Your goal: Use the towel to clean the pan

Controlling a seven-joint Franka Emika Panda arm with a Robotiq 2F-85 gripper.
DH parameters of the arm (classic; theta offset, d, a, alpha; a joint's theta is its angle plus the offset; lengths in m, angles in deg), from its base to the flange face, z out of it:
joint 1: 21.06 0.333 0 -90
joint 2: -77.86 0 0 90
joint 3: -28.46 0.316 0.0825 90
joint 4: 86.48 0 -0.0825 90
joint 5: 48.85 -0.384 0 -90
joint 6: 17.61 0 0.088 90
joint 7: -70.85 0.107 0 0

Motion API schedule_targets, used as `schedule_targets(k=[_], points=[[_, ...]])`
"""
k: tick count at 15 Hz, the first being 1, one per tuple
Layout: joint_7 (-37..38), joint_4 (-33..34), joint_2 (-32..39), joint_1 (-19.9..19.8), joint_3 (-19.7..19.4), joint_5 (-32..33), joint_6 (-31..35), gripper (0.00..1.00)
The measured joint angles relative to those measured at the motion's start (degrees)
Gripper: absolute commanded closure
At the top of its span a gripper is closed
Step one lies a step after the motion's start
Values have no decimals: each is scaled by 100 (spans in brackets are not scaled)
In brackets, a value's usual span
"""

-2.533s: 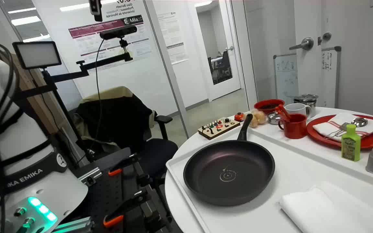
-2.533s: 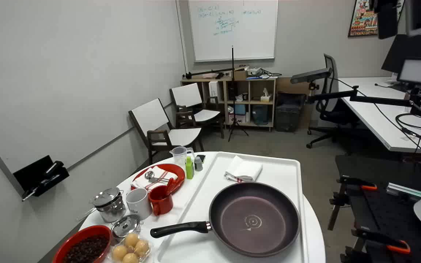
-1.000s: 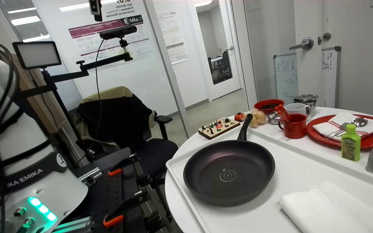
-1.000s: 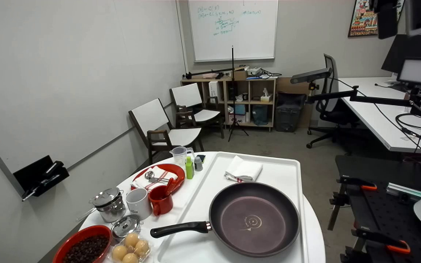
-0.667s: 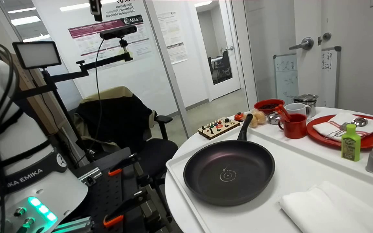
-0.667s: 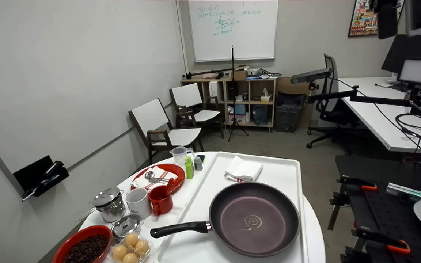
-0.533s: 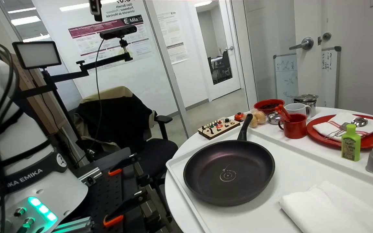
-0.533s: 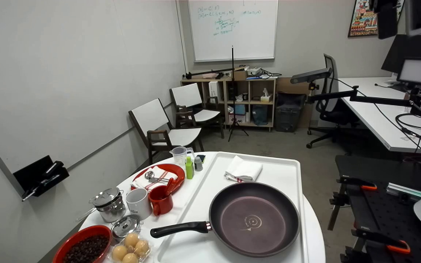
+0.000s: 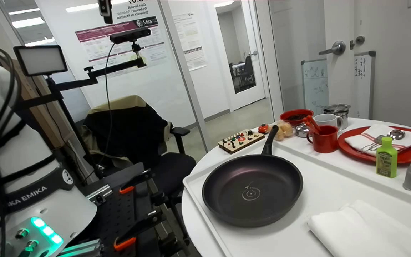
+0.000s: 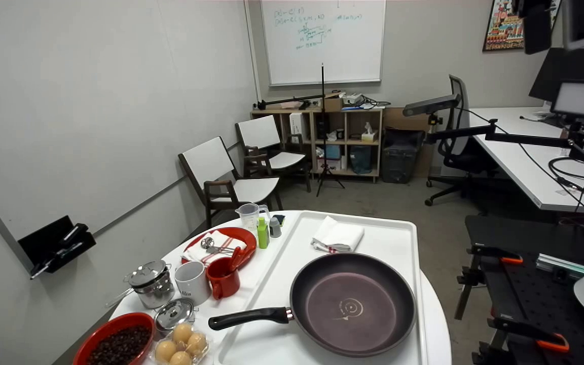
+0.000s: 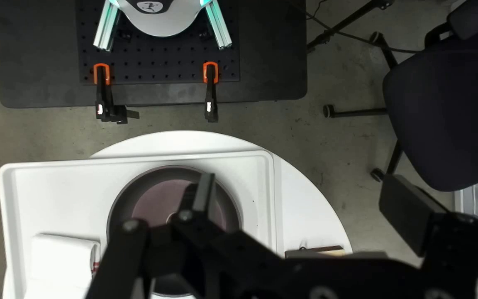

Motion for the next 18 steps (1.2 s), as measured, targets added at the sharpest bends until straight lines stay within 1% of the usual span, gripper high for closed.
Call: schedule_targets(k=[10,14,18], points=[[-22,-4,-83,-25,58,2,69,0],[-87,-110,48,-80,70,106,572,0],[-175,-201,583,-307,-25,352,1337,0]])
